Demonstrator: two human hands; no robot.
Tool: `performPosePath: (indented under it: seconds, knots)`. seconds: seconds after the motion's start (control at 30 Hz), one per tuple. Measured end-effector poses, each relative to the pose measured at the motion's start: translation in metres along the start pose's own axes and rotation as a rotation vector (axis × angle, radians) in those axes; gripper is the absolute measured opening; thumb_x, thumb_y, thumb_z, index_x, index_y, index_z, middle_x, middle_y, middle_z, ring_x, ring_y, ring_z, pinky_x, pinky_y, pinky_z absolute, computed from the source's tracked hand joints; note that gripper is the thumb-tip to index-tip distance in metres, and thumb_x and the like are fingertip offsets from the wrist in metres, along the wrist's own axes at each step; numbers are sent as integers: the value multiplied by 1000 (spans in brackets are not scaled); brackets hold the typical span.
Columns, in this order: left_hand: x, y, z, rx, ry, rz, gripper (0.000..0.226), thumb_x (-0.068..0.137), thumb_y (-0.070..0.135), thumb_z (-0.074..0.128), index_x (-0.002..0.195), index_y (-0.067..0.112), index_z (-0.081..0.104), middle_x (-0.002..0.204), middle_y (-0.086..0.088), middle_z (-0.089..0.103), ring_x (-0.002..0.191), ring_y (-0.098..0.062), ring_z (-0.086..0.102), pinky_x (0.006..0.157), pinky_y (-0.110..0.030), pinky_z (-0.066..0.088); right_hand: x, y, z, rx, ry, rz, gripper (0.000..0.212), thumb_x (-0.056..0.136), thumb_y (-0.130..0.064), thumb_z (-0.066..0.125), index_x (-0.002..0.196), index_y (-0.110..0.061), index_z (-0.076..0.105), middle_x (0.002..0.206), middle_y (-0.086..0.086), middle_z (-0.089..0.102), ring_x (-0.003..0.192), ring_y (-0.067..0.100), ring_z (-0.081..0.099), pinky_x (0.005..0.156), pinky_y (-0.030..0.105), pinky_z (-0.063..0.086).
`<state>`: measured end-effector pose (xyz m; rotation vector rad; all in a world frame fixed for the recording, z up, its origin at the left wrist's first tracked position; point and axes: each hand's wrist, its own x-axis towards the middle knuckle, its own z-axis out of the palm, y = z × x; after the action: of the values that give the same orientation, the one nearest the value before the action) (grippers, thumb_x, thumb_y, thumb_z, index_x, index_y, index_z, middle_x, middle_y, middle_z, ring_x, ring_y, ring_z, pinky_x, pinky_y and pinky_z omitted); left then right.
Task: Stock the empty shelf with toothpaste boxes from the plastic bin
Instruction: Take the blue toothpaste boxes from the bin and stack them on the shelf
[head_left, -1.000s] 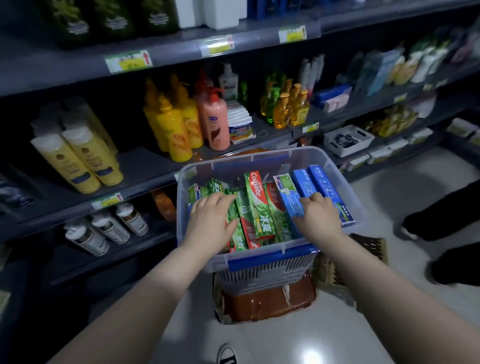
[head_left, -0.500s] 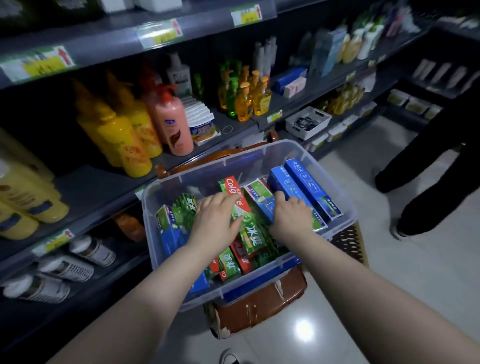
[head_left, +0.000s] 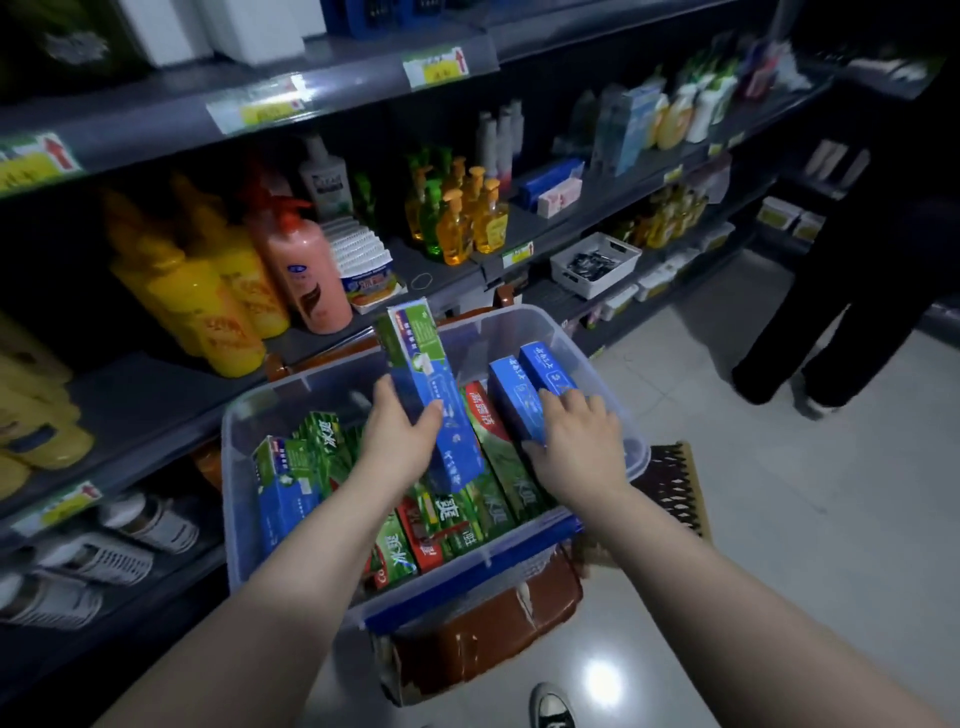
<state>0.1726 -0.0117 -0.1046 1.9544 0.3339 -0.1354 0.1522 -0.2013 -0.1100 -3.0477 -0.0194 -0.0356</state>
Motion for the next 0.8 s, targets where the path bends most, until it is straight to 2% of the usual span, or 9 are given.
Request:
performPosePath:
  seconds: [0.1, 0.23, 0.3, 0.37, 0.47, 0.53, 0.57, 0.63, 0.8]
  knots:
    - [-1, 6, -9, 91, 59, -7, 69, 83, 45, 57, 142, 28, 24, 131, -6, 56, 113, -28, 58, 95, -49, 48, 9, 7, 6, -157, -103, -36, 34, 84, -36, 60, 109, -14, 52, 112, 7, 60, 109, 28, 48, 80, 36, 37]
    - [-11, 7, -15, 115, 124, -1, 68, 85, 42, 59, 143, 23, 27, 128, -5, 59, 112, -26, 59, 96, -48, 48, 18, 5, 8, -134, -106, -89, 30, 84, -35, 58, 104, -13, 50, 103, 7, 65, 103, 28, 54, 71, 36, 34]
    - [-18, 7, -23, 40, 150, 7, 63, 84, 41, 60, 139, 24, 35, 124, -2, 61, 109, -23, 61, 95, -48, 49, 21, 6, -1, 14, -52, -73, 28, 84, -36, 57, 97, -14, 50, 97, 9, 66, 98, 31, 57, 68, 35, 33]
    - [-25, 7, -37, -40, 185, -10, 54, 88, 33, 62, 137, 24, 40, 124, 1, 60, 107, -20, 62, 94, -46, 50, 25, 6, -20, 235, -91, -32, 29, 82, -36, 61, 99, -14, 53, 93, 7, 65, 90, 30, 59, 67, 33, 40]
    - [-38, 5, -60, -110, 248, -55, 58, 86, 36, 64, 138, 27, 41, 133, -6, 55, 115, -25, 58, 95, -47, 50, 32, 3, -57, 729, -301, 30, 44, 84, -30, 69, 124, -13, 56, 102, 2, 60, 72, 18, 57, 55, 26, 43]
    - [-54, 6, -74, -163, 295, -43, 45, 92, 23, 60, 134, 22, 46, 123, -8, 61, 106, -23, 63, 90, -43, 52, 39, -4, -73, 972, -392, 4, 58, 85, -27, 70, 135, -9, 48, 116, 3, 58, 76, 12, 58, 59, 22, 45]
    - [-63, 5, -80, -181, 319, -38, 38, 93, 18, 58, 130, 22, 48, 116, -6, 64, 99, -21, 65, 87, -40, 53, 42, -10, -79, 1028, -420, -27, 59, 85, -26, 70, 136, -8, 48, 118, 2, 58, 82, 12, 58, 65, 22, 45]
    - [-85, 5, -92, -189, 348, -42, 29, 94, 16, 56, 120, 29, 51, 109, -3, 66, 94, -20, 66, 86, -42, 54, 46, -28, -87, 1092, -491, -102, 53, 86, -24, 69, 133, -7, 51, 114, 0, 61, 86, 12, 60, 65, 20, 47]
    - [-148, -13, -132, -240, 499, -79, 23, 94, 11, 56, 107, 30, 55, 102, -5, 68, 89, -20, 68, 83, -43, 54, 38, -91, -88, 1237, -699, -326, 29, 90, -10, 62, 118, -5, 63, 97, 12, 71, 70, 16, 66, 62, 23, 55]
